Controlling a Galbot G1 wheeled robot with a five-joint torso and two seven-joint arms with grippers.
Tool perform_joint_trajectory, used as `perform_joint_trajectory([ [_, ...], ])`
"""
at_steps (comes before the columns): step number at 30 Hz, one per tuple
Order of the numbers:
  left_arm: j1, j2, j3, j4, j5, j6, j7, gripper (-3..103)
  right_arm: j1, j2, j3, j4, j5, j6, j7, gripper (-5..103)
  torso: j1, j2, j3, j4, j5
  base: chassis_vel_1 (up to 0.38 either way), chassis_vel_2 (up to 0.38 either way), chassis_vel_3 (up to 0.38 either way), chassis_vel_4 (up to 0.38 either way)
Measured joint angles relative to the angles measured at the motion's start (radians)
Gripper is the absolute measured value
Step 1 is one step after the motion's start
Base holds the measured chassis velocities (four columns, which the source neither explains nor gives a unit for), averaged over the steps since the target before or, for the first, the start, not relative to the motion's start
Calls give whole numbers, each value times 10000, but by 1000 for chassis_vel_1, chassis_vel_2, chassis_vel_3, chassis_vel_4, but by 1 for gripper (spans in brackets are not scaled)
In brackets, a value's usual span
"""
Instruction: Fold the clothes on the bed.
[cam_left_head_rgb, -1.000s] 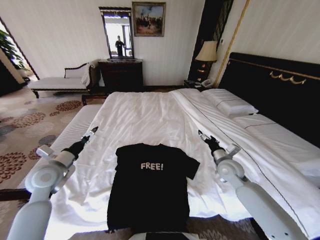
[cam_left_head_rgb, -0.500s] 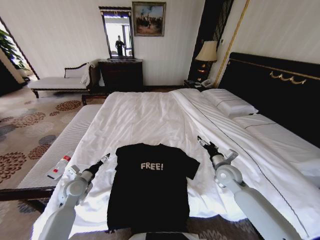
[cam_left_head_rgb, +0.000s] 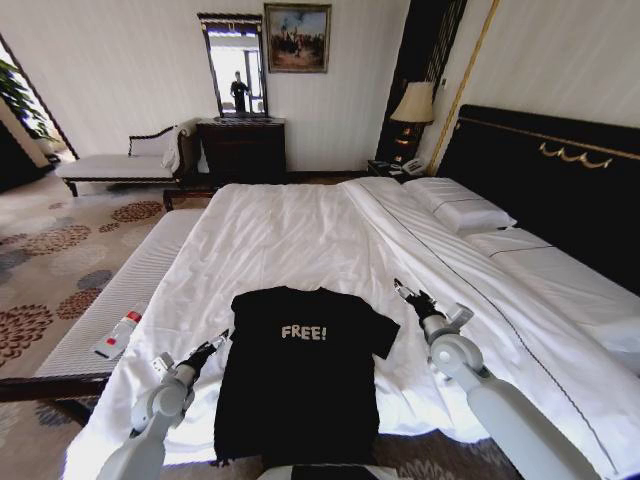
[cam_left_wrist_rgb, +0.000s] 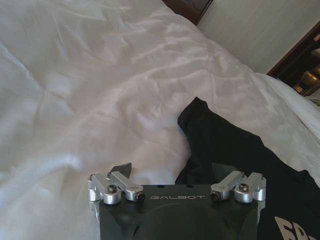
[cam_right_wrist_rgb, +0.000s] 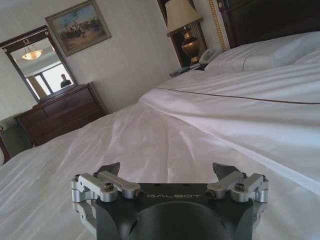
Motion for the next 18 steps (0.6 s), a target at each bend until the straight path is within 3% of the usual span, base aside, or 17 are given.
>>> perform_joint_trajectory([
  [6,-46,-167,52,113,-140,-14,-210,66,-116,-67,107,4,-3,-11,45,100,1,0,0,0,-1,0,0,0,0],
  [8,-52,-191,32,112,-181,-14,-245,66,-153,-71,123,4,-8,-11,46,100,1,0,0,0,-2,0,0,0,0],
  [13,3,-296,-61,113,-310,-14,-315,41,-291,-58,139,4,-101,16,51,100,0,0,0,0,-1,0,0,0,0],
  [18,21,-363,-17,134,-306,-23,-313,38,-287,-44,115,12,-125,23,69,100,0,0,0,1,-1,0,0,0,0],
])
